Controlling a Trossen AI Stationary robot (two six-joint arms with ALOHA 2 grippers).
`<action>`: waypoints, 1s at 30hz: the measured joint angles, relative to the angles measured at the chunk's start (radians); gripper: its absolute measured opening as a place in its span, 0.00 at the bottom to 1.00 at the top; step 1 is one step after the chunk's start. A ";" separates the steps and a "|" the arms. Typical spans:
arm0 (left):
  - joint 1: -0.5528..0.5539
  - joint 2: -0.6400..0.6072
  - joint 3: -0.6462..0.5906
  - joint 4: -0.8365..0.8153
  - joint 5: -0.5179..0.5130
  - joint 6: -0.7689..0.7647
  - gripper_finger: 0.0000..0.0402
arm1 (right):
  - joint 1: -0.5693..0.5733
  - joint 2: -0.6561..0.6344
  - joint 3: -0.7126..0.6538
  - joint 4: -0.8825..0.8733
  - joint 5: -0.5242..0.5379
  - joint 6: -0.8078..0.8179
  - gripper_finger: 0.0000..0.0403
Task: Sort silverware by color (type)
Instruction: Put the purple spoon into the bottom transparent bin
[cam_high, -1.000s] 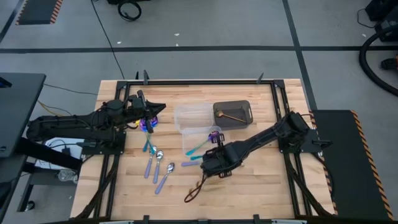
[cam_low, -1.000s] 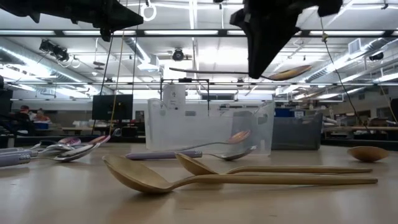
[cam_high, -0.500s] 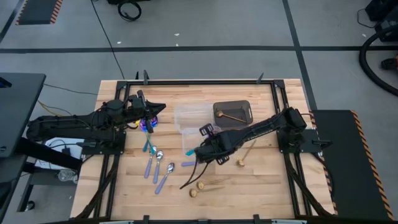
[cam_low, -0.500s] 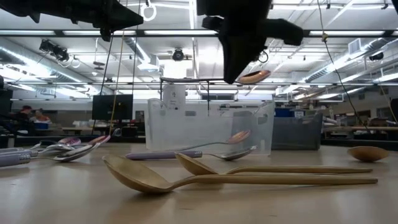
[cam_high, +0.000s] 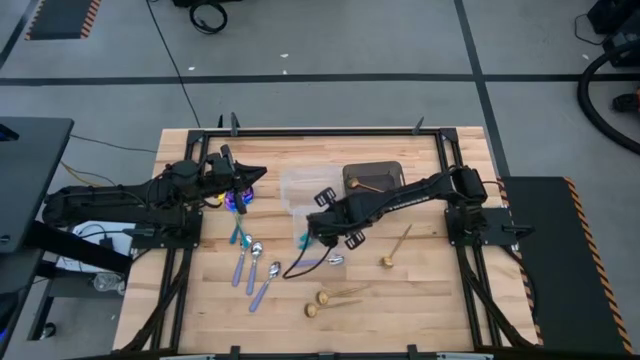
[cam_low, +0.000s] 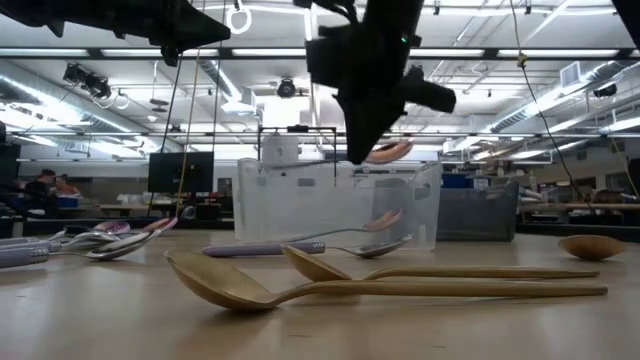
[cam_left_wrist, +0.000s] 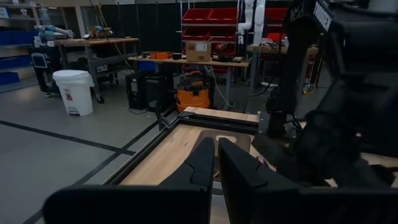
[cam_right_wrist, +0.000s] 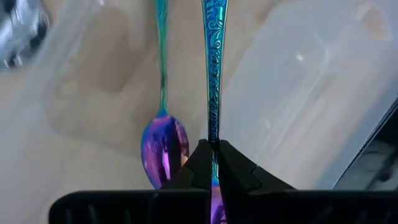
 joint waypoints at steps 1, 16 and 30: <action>0.000 0.000 0.000 -0.001 0.000 0.000 0.07 | 0.000 0.000 -0.014 0.018 0.004 -0.033 0.04; 0.000 0.000 0.000 -0.002 -0.007 0.002 0.07 | 0.010 0.000 -0.130 0.220 -0.108 -0.187 0.04; 0.000 0.000 0.000 -0.042 -0.029 -0.032 0.07 | -0.025 -0.004 -0.232 0.285 -0.151 -0.065 0.15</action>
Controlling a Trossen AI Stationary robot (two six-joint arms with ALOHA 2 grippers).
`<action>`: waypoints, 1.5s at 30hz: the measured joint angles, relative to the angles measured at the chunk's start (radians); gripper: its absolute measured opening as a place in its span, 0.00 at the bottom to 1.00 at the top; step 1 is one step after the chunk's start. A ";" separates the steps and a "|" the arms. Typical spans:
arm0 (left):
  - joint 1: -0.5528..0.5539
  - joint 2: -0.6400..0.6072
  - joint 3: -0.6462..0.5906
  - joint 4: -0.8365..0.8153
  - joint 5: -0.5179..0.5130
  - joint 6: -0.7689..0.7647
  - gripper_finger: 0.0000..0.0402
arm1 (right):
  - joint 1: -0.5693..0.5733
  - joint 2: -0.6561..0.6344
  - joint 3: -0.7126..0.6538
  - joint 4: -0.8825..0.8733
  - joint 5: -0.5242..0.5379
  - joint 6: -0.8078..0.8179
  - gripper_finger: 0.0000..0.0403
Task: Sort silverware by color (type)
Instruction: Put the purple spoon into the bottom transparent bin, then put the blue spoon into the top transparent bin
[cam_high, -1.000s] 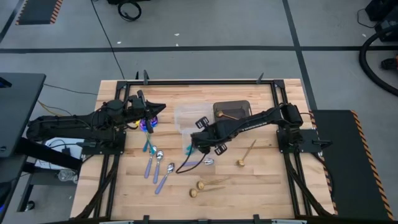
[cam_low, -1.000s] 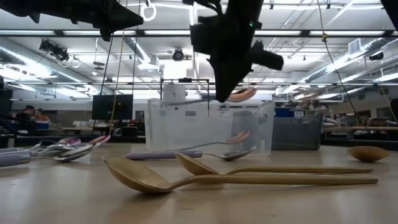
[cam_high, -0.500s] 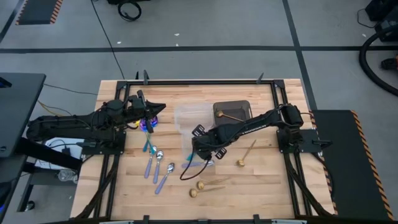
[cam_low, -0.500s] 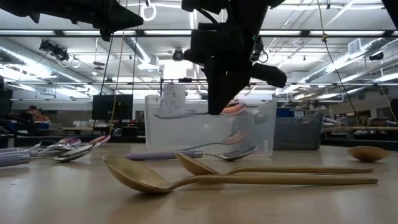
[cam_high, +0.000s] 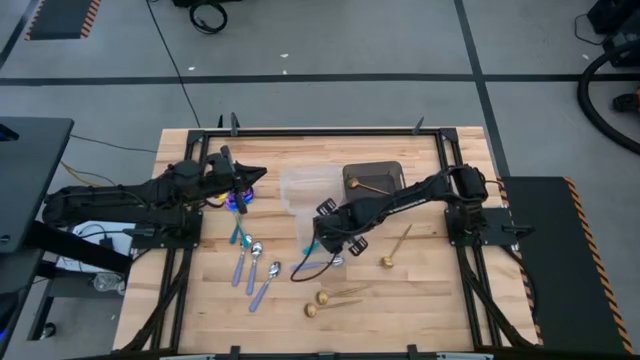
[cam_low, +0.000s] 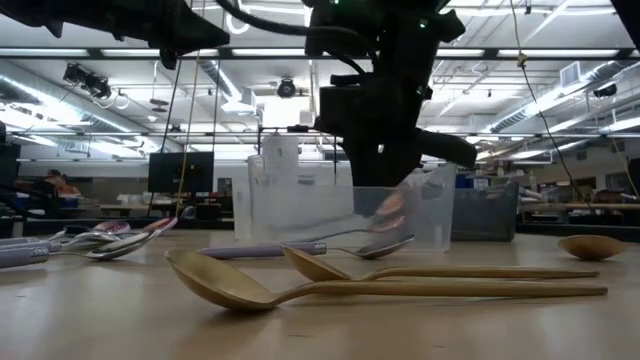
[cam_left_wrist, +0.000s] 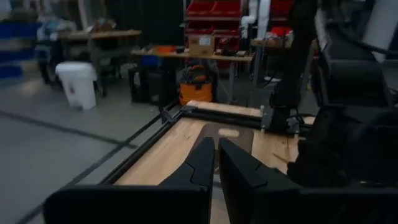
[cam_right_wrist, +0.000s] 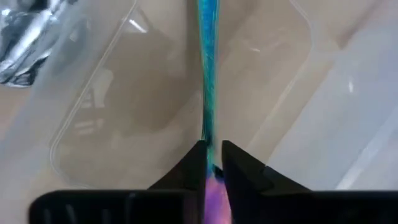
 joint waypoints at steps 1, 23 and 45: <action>0.001 0.000 0.000 -0.018 -0.014 -0.019 0.07 | -0.003 0.000 0.000 0.002 0.000 0.019 0.17; -0.166 0.069 0.000 -0.621 -0.077 -0.561 0.06 | 0.010 -0.270 -0.003 0.009 0.105 0.573 0.33; -0.612 0.520 0.245 -0.755 0.037 -0.990 0.06 | 0.308 -0.407 -0.537 0.758 0.431 0.719 0.27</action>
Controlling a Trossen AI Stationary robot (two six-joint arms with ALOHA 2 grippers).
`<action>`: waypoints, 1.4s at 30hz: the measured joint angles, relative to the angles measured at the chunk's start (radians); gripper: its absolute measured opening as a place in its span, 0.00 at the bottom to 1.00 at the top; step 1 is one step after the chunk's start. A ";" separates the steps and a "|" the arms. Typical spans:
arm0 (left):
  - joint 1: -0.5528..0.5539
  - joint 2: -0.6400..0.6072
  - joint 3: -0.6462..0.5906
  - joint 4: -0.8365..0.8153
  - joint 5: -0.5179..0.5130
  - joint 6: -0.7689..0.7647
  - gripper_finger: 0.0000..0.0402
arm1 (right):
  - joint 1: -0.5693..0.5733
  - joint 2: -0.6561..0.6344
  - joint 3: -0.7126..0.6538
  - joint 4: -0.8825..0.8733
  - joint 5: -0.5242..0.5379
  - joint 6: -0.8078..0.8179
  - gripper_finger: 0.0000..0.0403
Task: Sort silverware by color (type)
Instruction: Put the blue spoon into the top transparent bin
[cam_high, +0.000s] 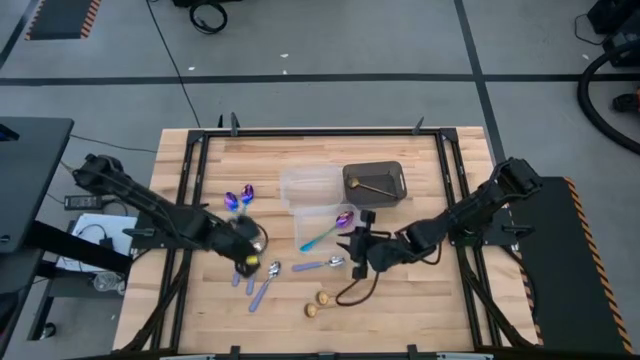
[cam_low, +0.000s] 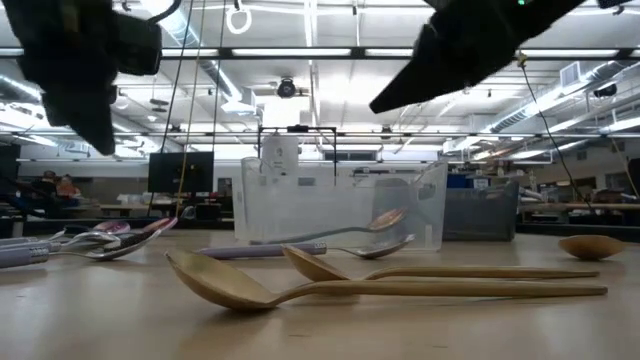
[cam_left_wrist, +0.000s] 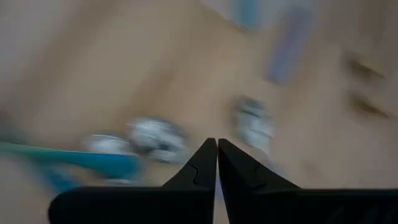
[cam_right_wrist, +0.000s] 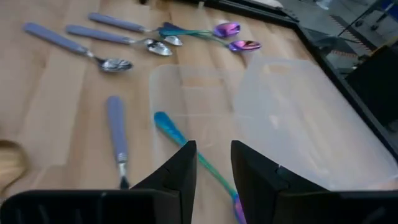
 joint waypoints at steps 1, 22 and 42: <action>-0.018 0.021 0.000 0.045 0.035 -0.004 0.06 | 0.005 0.000 -0.001 0.003 -0.005 0.012 0.27; -0.179 0.543 0.431 -0.170 0.022 -0.396 0.07 | 0.029 0.000 -0.095 -0.002 -0.078 -0.071 0.27; -0.178 0.646 0.471 -0.220 0.066 -0.591 0.36 | 0.160 0.000 -0.124 -0.048 -0.052 -0.168 0.27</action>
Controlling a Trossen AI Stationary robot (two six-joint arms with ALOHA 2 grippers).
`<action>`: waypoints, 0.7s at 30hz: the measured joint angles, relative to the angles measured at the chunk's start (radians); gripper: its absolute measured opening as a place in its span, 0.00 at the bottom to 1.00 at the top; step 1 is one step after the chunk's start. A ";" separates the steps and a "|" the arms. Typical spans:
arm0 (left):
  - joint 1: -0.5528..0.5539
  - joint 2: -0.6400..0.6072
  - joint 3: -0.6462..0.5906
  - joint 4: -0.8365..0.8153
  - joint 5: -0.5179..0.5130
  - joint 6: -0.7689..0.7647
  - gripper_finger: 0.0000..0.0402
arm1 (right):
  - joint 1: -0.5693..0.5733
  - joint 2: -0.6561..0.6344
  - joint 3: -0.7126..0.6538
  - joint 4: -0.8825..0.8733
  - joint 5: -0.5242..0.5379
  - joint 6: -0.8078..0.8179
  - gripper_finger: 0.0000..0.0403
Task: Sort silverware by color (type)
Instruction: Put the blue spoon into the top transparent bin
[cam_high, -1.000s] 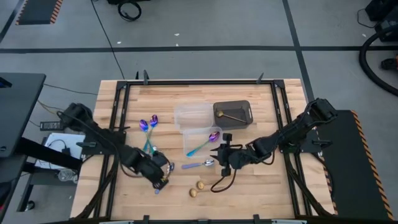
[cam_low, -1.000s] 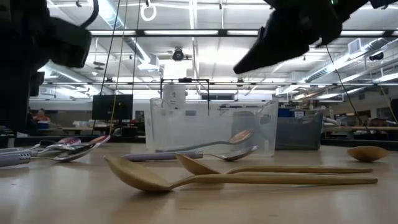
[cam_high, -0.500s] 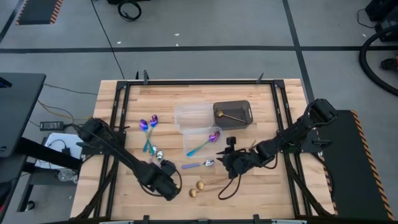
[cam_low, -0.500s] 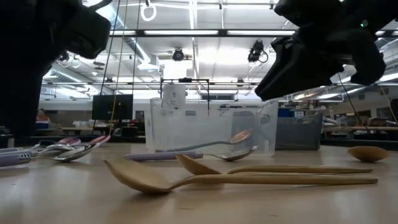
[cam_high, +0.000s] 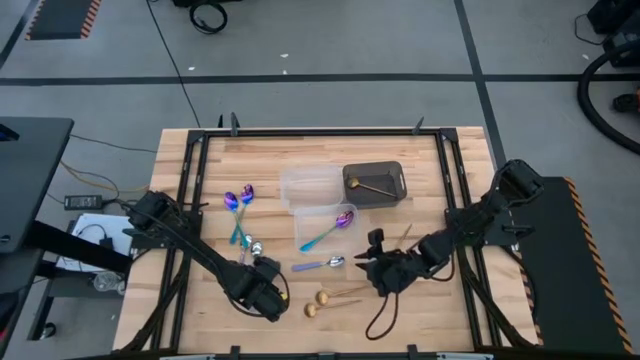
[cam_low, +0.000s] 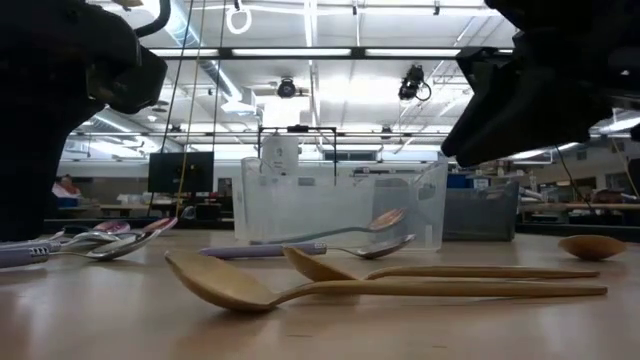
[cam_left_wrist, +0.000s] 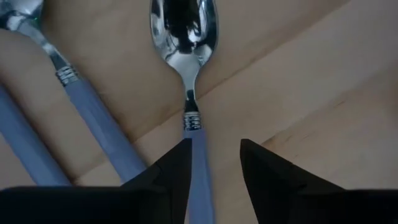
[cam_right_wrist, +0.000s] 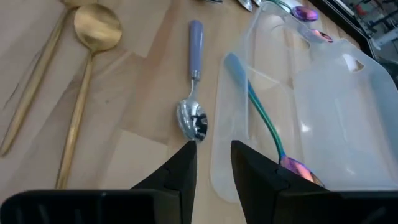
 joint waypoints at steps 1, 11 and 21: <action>-0.001 0.000 0.000 -0.005 0.000 -0.002 0.36 | 0.004 0.000 0.000 -0.004 0.000 0.000 0.27; -0.001 0.000 -0.007 -0.019 -0.046 0.015 0.35 | 0.049 0.000 0.000 -0.010 -0.004 0.031 0.27; -0.003 0.051 -0.007 -0.036 -0.044 0.048 0.35 | 0.070 0.000 -0.001 -0.014 -0.004 0.079 0.27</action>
